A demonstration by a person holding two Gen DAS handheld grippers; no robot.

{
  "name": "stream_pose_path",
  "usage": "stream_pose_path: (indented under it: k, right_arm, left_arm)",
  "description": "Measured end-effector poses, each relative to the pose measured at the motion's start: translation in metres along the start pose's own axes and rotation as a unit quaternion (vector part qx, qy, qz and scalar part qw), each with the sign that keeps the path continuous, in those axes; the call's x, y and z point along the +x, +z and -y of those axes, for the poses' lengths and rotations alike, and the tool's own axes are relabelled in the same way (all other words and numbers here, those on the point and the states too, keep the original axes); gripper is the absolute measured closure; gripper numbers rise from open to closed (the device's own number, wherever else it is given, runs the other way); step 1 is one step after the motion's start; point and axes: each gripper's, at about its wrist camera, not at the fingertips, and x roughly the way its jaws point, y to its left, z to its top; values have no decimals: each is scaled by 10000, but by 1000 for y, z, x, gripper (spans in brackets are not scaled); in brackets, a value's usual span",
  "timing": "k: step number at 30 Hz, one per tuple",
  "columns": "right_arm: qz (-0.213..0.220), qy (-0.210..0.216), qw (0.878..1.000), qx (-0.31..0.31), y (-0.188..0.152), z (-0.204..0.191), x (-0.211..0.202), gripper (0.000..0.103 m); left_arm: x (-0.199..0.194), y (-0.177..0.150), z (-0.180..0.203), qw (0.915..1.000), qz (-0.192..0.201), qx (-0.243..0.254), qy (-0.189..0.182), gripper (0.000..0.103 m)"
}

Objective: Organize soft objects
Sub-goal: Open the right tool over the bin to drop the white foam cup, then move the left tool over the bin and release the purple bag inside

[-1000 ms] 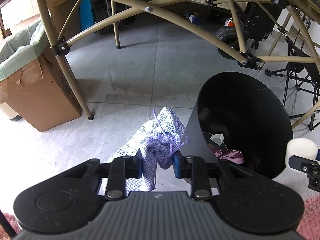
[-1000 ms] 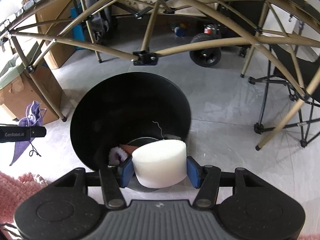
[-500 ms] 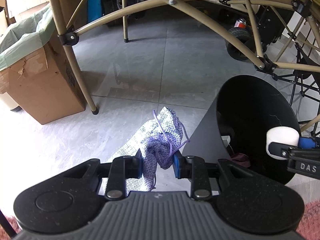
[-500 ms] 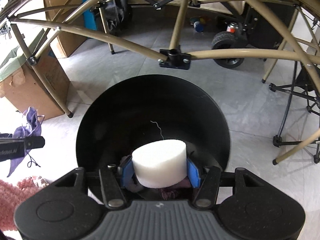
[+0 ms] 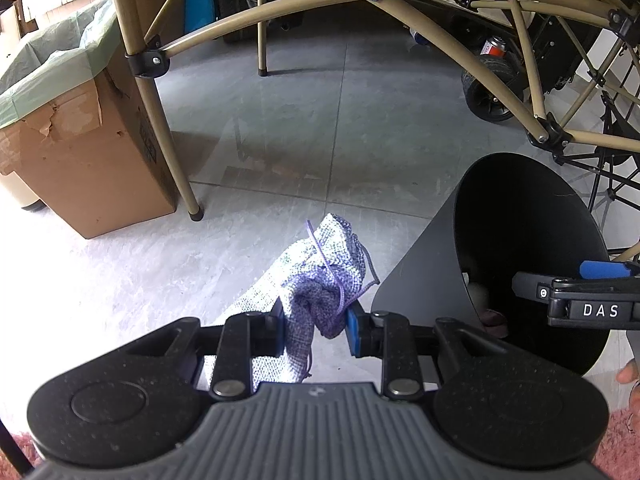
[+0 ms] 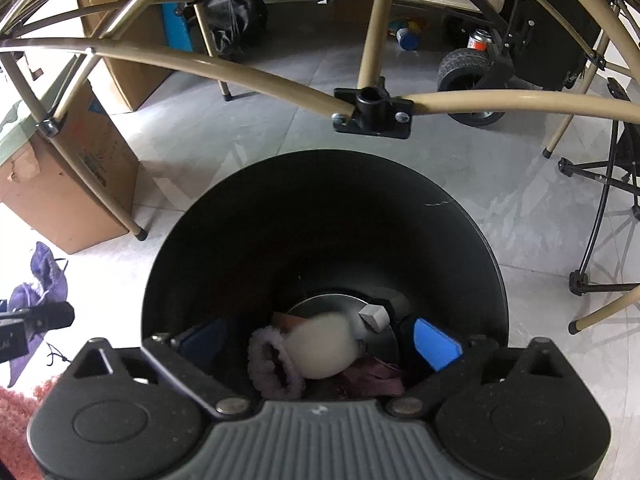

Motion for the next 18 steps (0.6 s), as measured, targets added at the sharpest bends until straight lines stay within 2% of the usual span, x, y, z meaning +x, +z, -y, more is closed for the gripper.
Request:
stream_pose_path:
  k: [18]
  right_arm:
    - [54, 34, 10000, -7, -4, 3, -9, 0]
  left_arm:
    - [-12, -3, 6, 9997, 199, 113, -31, 75]
